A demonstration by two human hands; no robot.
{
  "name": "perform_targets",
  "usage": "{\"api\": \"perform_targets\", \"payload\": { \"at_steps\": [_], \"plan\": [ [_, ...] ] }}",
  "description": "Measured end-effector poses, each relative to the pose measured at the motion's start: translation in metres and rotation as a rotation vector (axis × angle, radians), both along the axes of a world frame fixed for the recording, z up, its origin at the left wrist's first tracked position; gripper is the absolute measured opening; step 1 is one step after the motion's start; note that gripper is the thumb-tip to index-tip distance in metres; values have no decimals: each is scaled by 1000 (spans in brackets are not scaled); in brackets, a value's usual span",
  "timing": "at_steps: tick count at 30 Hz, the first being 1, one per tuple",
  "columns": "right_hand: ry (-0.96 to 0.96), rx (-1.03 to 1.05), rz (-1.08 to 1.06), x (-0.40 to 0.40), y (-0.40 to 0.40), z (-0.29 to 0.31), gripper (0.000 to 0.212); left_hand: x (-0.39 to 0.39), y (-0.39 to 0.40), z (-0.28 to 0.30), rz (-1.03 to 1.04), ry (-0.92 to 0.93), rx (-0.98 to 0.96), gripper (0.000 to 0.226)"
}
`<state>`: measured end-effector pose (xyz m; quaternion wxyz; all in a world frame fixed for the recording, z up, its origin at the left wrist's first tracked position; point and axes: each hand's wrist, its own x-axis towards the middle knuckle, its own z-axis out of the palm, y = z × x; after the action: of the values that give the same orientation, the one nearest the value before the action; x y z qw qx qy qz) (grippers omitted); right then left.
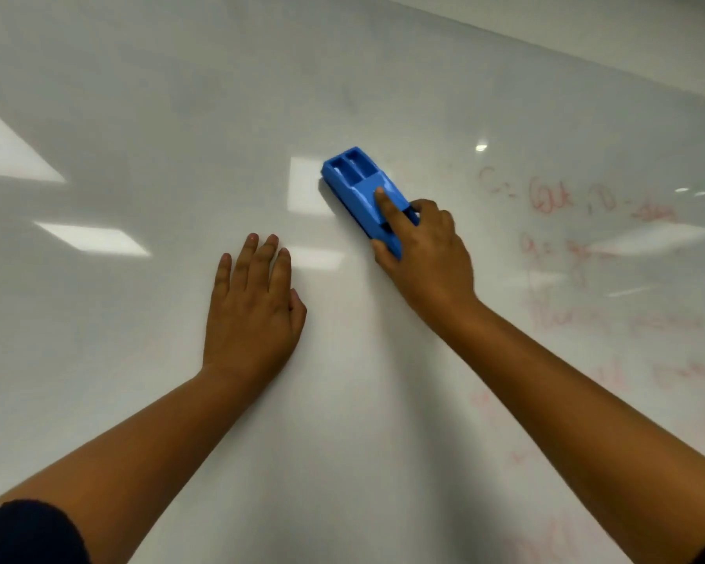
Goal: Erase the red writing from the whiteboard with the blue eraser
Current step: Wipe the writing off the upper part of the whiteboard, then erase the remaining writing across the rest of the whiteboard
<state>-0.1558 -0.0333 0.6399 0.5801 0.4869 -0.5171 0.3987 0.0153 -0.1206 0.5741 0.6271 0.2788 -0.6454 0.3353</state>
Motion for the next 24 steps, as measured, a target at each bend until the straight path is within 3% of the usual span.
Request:
{"api": "perform_targets", "payload": {
  "at_steps": [6, 11, 18, 22, 24],
  "plan": [
    [-289, -110, -62, -30, 10, 42, 56, -1, -1, -2, -13, 15, -31, 48],
    [-502, -87, 39, 16, -9, 97, 60, 0, 1, -1, -10, 5, -32, 47],
    [-166, 29, -1, 102, -36, 103, 61, 2, 2, -1, -17, -5, -33, 47],
    [20, 93, -22, 89, -26, 106, 63, 1, 3, -1, -18, 9, -53, 47],
    [-8, 131, -8, 64, -12, 118, 63, 1, 3, -2, -9, 4, -60, 50]
  ]
}}
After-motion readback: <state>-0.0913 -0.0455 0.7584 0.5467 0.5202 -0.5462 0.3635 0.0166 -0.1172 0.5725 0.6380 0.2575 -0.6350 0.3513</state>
